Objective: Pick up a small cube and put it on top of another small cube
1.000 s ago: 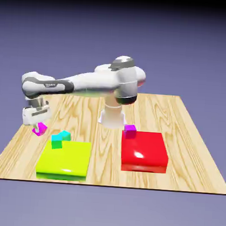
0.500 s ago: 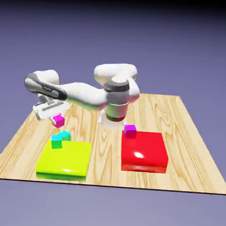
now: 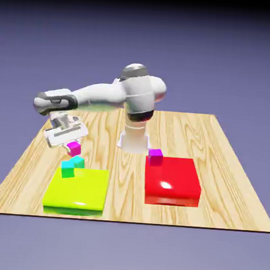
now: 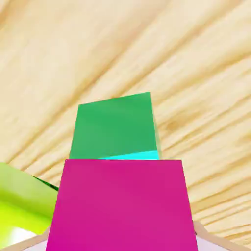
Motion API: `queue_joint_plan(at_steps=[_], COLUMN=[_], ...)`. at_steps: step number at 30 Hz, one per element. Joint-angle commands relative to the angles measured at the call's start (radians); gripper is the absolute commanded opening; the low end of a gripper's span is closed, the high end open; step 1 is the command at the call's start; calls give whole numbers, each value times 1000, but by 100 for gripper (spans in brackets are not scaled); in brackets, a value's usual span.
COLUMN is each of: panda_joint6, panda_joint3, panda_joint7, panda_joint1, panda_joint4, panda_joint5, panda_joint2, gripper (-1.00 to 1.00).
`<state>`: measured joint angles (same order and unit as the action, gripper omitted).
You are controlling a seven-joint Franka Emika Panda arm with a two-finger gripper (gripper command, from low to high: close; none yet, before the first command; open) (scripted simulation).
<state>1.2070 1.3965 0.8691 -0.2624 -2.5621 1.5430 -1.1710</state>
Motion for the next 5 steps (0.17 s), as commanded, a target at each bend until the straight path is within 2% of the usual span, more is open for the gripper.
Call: queue_joint_plan(at_steps=[1, 5], panda_joint6=[38, 154], panda_joint3=[-14, -58], panda_joint7=[1, 7], panda_joint1=[0, -2], panda_joint4=[-2, -10], panda_joint5=[-10, -34], panda_joint2=[36, 148], gripper=[-100, -100])
